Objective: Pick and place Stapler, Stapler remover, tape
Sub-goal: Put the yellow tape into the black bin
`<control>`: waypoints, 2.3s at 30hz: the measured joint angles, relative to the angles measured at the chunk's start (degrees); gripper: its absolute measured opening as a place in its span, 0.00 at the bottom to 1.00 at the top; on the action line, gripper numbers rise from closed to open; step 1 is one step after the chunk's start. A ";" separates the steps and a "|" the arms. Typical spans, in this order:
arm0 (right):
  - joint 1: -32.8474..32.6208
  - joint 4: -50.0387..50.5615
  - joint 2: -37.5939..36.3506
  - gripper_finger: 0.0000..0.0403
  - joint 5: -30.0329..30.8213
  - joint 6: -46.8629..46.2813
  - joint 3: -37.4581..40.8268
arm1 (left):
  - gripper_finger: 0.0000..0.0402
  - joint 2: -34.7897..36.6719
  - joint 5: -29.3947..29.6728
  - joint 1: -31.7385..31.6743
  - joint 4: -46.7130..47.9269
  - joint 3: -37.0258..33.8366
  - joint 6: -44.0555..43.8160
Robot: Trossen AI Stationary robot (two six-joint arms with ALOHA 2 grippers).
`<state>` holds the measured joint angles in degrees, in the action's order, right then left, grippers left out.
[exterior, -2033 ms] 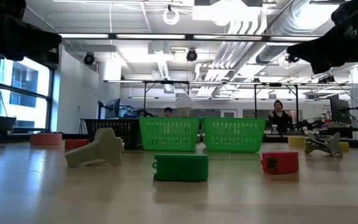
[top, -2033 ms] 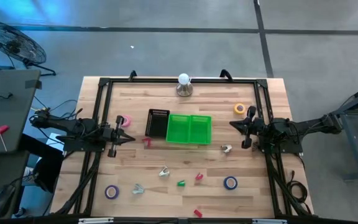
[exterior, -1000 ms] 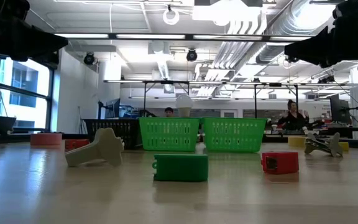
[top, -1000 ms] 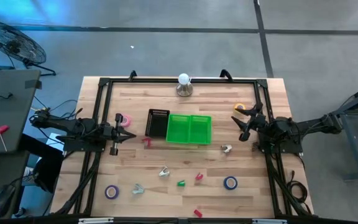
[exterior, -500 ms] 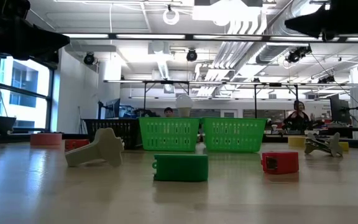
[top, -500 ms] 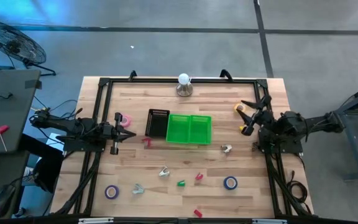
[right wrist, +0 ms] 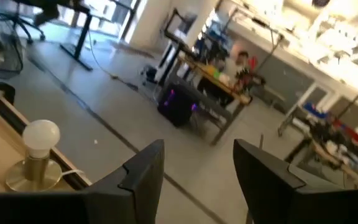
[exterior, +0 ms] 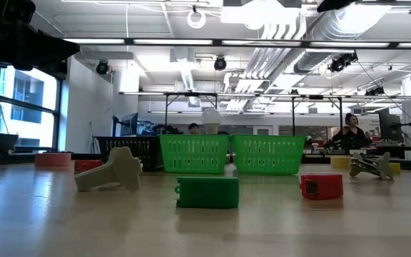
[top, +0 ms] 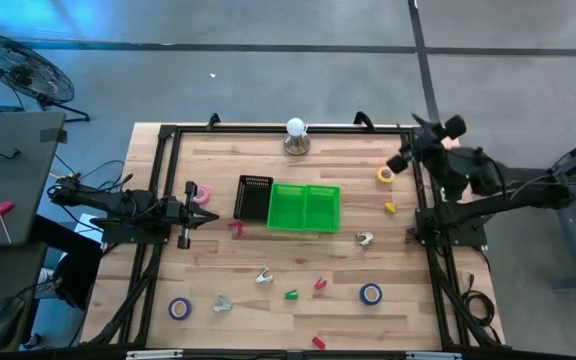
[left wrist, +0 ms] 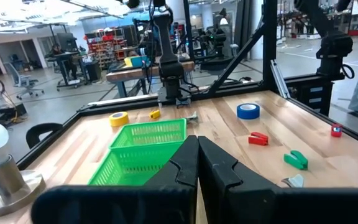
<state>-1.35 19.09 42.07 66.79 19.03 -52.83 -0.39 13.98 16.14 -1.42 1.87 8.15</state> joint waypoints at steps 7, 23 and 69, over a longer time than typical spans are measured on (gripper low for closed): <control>13.06 19.05 8.88 0.45 -16.88 -12.52 -13.15 | 0.00 -0.02 0.08 -0.01 0.12 0.00 0.45; 42.79 41.18 27.38 0.44 -56.57 -30.30 -15.91 | 0.00 -0.02 4.15 -0.02 0.20 0.09 0.56; 44.05 30.80 38.99 0.43 -63.08 -25.56 5.57 | 0.00 -0.02 4.10 0.00 0.25 0.07 -3.76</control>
<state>42.70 49.88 81.06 3.71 -6.53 -47.27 -0.40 18.09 16.14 -1.17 1.93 4.40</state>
